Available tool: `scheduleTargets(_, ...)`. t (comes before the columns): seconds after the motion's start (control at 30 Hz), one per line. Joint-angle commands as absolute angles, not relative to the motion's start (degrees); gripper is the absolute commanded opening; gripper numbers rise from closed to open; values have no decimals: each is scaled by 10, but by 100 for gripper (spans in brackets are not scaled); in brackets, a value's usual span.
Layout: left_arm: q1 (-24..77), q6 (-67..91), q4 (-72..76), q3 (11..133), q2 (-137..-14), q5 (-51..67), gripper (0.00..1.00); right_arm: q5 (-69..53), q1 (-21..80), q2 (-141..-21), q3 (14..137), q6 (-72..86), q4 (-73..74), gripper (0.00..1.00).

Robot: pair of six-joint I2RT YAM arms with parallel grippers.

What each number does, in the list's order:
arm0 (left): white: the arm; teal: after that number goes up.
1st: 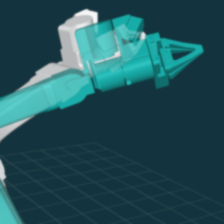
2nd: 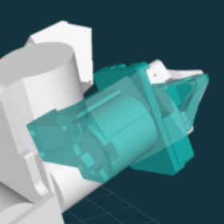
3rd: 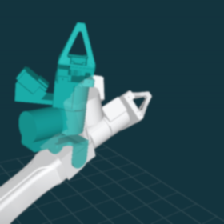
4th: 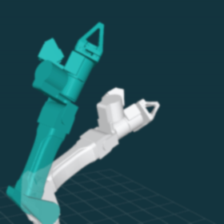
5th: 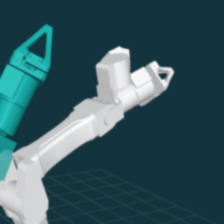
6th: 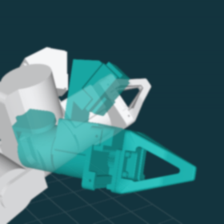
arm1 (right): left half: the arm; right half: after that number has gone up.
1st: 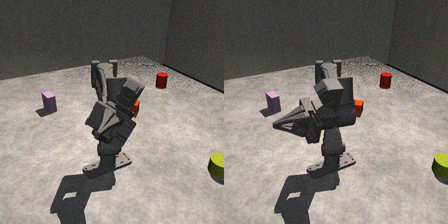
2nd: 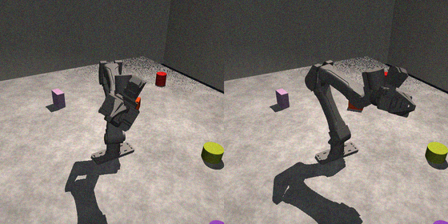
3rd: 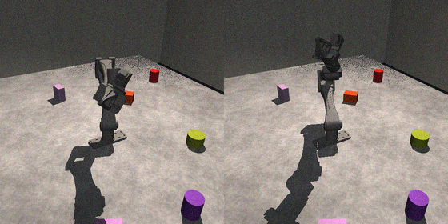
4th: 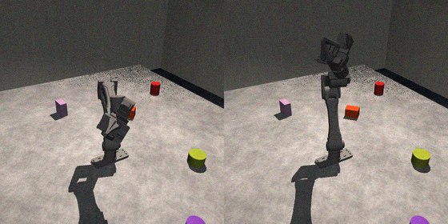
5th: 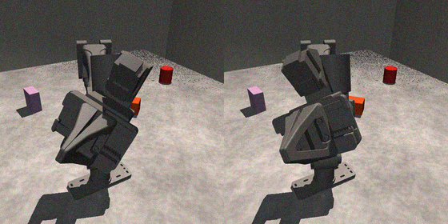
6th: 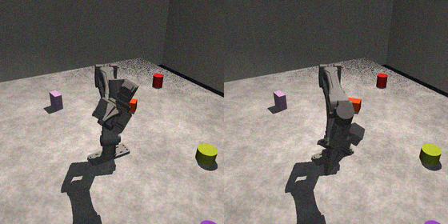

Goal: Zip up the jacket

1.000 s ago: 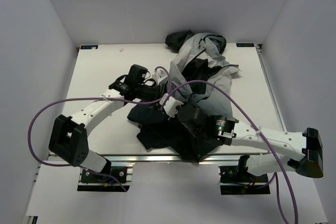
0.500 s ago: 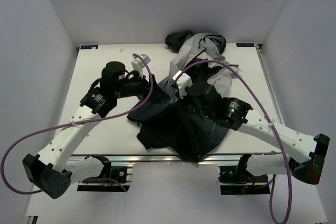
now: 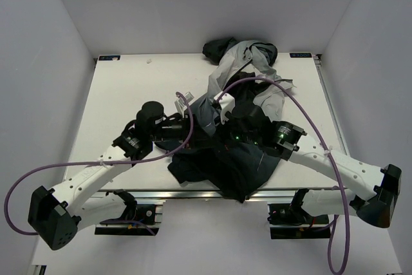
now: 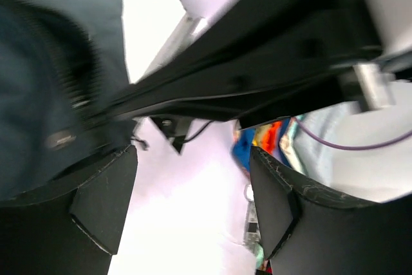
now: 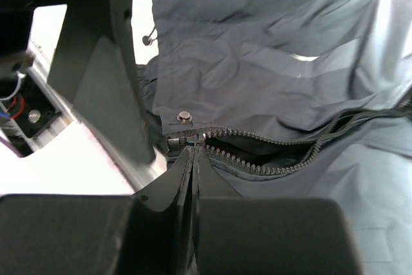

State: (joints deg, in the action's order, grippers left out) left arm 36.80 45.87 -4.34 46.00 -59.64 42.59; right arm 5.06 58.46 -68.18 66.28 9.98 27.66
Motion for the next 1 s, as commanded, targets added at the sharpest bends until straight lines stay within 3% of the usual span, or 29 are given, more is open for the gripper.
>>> scheduleTargets(0.0,397,516,15,444,-584,375,79,27,582,-650,631,137,215,0)
scheduleTargets(0.13,414,562,56,403,-572,330,80,40,582,-639,606,152,214,0)
scheduleTargets(0.77,461,499,-46,435,-594,204,78,54,582,-602,609,148,214,0)
scheduleTargets(0.97,463,494,-4,446,-631,207,65,50,581,-603,612,155,219,0)
